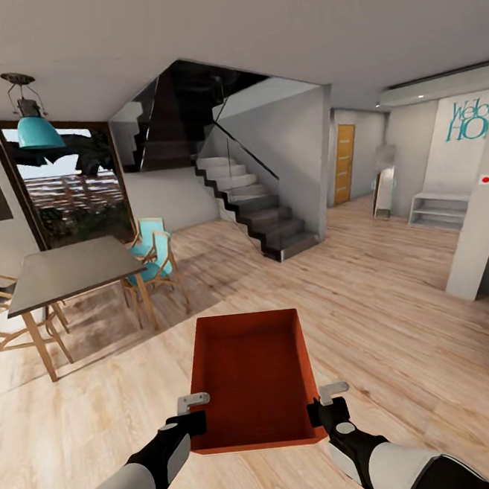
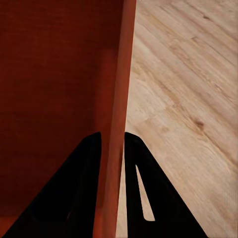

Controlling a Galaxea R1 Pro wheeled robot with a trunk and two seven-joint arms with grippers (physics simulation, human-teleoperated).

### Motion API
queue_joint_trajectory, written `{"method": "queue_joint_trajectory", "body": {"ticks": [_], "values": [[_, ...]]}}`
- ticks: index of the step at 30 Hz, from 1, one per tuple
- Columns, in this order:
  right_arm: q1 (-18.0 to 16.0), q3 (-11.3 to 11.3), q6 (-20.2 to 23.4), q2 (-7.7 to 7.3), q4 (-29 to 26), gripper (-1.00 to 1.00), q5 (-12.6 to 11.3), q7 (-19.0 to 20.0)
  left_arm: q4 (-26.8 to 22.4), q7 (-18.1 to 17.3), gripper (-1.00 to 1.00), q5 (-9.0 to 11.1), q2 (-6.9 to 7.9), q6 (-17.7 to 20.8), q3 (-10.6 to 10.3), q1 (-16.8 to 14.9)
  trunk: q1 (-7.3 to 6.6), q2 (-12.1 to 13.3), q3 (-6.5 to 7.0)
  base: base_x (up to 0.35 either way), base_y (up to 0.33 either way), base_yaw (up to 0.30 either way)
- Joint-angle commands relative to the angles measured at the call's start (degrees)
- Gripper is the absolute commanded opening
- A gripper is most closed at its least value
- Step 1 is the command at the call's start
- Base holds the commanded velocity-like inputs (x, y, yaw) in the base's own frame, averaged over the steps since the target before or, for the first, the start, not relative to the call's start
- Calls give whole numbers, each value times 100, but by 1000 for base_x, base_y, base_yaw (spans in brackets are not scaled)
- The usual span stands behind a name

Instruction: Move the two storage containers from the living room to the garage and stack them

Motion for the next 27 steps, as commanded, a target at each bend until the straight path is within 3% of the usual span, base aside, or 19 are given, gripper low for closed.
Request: {"method": "queue_joint_trajectory", "body": {"ticks": [1,14,27], "values": [[-8,-78,-21,14,-71,-100,-47,-33,-8,47,-100,19,-8,33,-60,2,4,-6,-8,321,0,0],[-8,-78,-21,14,-71,-100,-51,-31,-8,44,-100,15,-8,33,-62,2,4,-6,-8,321,0,-4],[-8,-78,-21,12,-71,-100,-47,-27,-8,45,-100,17,-8,33,-60,2,4,-6,-8,321,0,-200]]}}
